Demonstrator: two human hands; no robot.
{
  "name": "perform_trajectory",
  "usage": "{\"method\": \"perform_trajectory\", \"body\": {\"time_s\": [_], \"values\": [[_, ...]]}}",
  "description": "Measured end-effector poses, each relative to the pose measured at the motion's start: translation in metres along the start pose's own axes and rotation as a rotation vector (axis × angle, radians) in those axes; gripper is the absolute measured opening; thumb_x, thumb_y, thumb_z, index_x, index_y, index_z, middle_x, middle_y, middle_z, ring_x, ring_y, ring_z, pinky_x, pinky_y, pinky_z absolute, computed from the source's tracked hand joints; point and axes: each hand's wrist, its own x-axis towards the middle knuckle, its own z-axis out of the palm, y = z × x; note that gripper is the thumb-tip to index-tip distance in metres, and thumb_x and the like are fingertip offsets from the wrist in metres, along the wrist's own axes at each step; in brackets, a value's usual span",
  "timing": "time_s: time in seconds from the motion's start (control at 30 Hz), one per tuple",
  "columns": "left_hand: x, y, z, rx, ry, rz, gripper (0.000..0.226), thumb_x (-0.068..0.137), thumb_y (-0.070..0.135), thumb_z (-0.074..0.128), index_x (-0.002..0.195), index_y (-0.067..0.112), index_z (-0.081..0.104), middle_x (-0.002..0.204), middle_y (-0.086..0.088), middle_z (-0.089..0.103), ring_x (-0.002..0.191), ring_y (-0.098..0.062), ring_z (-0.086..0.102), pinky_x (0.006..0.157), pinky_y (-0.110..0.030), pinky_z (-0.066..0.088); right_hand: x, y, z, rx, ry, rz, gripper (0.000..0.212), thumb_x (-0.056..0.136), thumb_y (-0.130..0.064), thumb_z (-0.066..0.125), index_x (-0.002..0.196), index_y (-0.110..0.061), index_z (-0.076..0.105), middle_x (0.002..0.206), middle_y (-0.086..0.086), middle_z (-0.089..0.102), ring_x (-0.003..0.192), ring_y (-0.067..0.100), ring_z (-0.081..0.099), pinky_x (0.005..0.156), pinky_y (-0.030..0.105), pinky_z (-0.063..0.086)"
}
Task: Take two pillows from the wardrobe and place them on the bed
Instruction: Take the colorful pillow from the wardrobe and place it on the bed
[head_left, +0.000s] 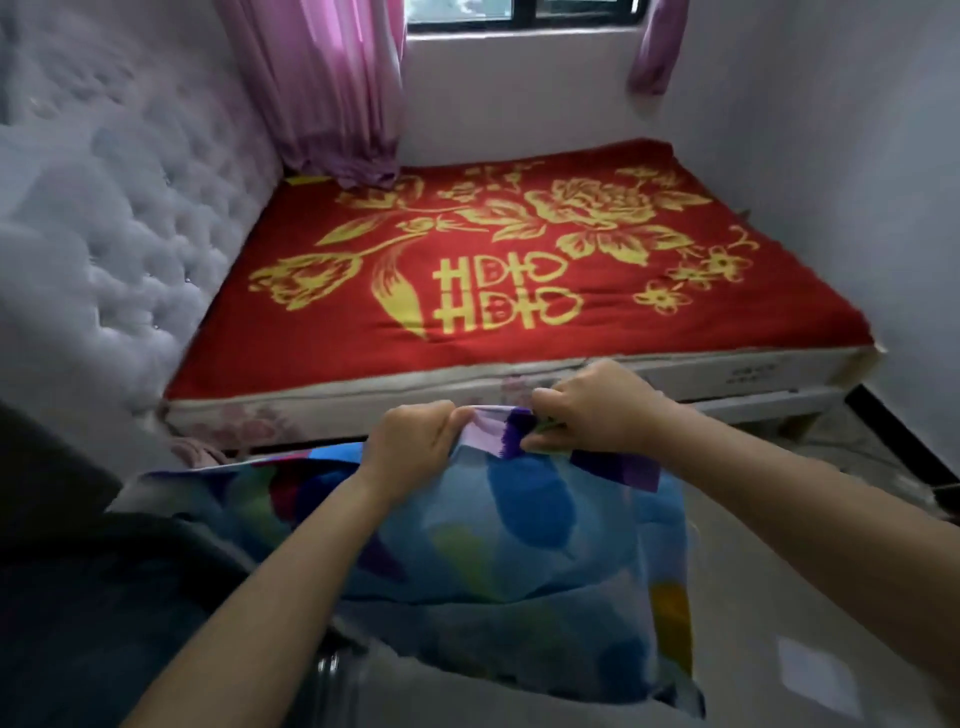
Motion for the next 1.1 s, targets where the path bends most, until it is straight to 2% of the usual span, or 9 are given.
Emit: {"method": "perform_trajectory", "body": {"time_s": [0.13, 0.3, 0.6, 0.67, 0.73, 0.83, 0.9, 1.0, 1.1], "values": [[0.089, -0.030, -0.001, 0.058, 0.119, -0.048, 0.052, 0.083, 0.045, 0.024, 0.052, 0.007, 0.042, 0.052, -0.030, 0.058, 0.048, -0.037, 0.056, 0.048, -0.033, 0.032, 0.075, 0.077, -0.017, -0.089, 0.096, -0.043, 0.047, 0.092, -0.051, 0.039, 0.096, -0.007, 0.053, 0.087, 0.015, 0.070, 0.076, 0.032, 0.065, 0.056, 0.028, 0.031], [0.237, -0.111, -0.033, 0.254, 0.326, -0.161, 0.048, 0.096, 0.026, 0.045, 0.066, -0.010, 0.056, 0.071, -0.037, 0.063, 0.067, -0.046, 0.060, 0.056, -0.046, 0.044, 0.229, 0.164, -0.057, -0.212, 0.316, 0.033, 0.043, 0.094, -0.047, 0.041, 0.101, -0.006, 0.055, 0.094, 0.017, 0.070, 0.085, 0.035, 0.065, 0.059, 0.031, 0.031], [0.513, -0.290, -0.165, 0.472, 0.529, -0.105, 0.045, 0.100, 0.029, 0.036, 0.081, -0.005, 0.059, 0.086, -0.029, 0.068, 0.078, -0.042, 0.062, 0.063, -0.041, 0.044, 0.526, 0.299, -0.187, -0.288, 0.588, 0.119, 0.046, 0.093, -0.050, 0.040, 0.098, -0.007, 0.053, 0.091, 0.015, 0.069, 0.079, 0.032, 0.066, 0.058, 0.030, 0.034], [0.559, -0.313, -0.196, 0.524, 0.599, -0.053, 0.042, 0.099, 0.026, 0.041, 0.079, -0.007, 0.058, 0.081, -0.030, 0.067, 0.072, -0.043, 0.063, 0.056, -0.040, 0.041, 0.572, 0.321, -0.214, -0.324, 0.693, 0.128, 0.043, 0.094, -0.045, 0.042, 0.096, -0.004, 0.054, 0.086, 0.016, 0.069, 0.074, 0.032, 0.066, 0.058, 0.030, 0.035], [0.589, -0.333, -0.216, 0.603, 0.656, 0.077, 0.043, 0.095, 0.022, 0.050, 0.065, -0.007, 0.057, 0.060, -0.029, 0.064, 0.050, -0.039, 0.061, 0.042, -0.035, 0.041, 0.603, 0.335, -0.227, -0.301, 0.817, 0.128, 0.040, 0.092, -0.039, 0.052, 0.087, 0.000, 0.056, 0.073, 0.019, 0.068, 0.062, 0.032, 0.065, 0.054, 0.029, 0.037], [0.607, -0.360, -0.219, 0.776, 0.735, 0.266, 0.064, 0.099, 0.030, 0.029, 0.046, 0.002, 0.053, 0.035, -0.014, 0.055, 0.026, -0.025, 0.051, 0.027, -0.017, 0.035, 0.635, 0.349, -0.211, -0.264, 1.035, 0.059, 0.037, 0.074, -0.027, 0.076, 0.062, 0.002, 0.057, 0.044, 0.017, 0.061, 0.035, 0.026, 0.057, 0.039, 0.027, 0.044], [0.610, -0.387, -0.198, 0.781, 0.571, 0.324, 0.064, 0.099, 0.032, 0.027, 0.050, 0.002, 0.055, 0.040, -0.015, 0.059, 0.032, -0.026, 0.056, 0.029, -0.021, 0.038, 0.651, 0.361, -0.180, -0.137, 0.932, 0.077, 0.037, 0.079, -0.031, 0.071, 0.068, 0.002, 0.057, 0.053, 0.019, 0.064, 0.044, 0.030, 0.062, 0.044, 0.029, 0.042], [0.594, -0.421, -0.143, 0.683, -0.001, 0.014, 0.039, 0.095, 0.036, 0.044, 0.089, 0.001, 0.060, 0.084, -0.022, 0.071, 0.077, -0.036, 0.068, 0.061, -0.039, 0.051, 0.667, 0.373, -0.109, 0.005, 0.289, 0.201, 0.045, 0.088, -0.050, 0.049, 0.091, -0.006, 0.058, 0.092, 0.017, 0.069, 0.085, 0.032, 0.066, 0.063, 0.031, 0.042], [0.557, -0.455, -0.077, 0.645, -0.337, -0.171, 0.038, 0.096, 0.039, 0.041, 0.121, 0.012, 0.049, 0.117, -0.017, 0.065, 0.106, -0.034, 0.060, 0.082, -0.040, 0.049, 0.673, 0.369, -0.021, 0.010, -0.153, 0.178, 0.045, 0.092, -0.047, 0.044, 0.106, -0.008, 0.061, 0.112, 0.014, 0.066, 0.102, 0.030, 0.061, 0.076, 0.033, 0.049]]}}
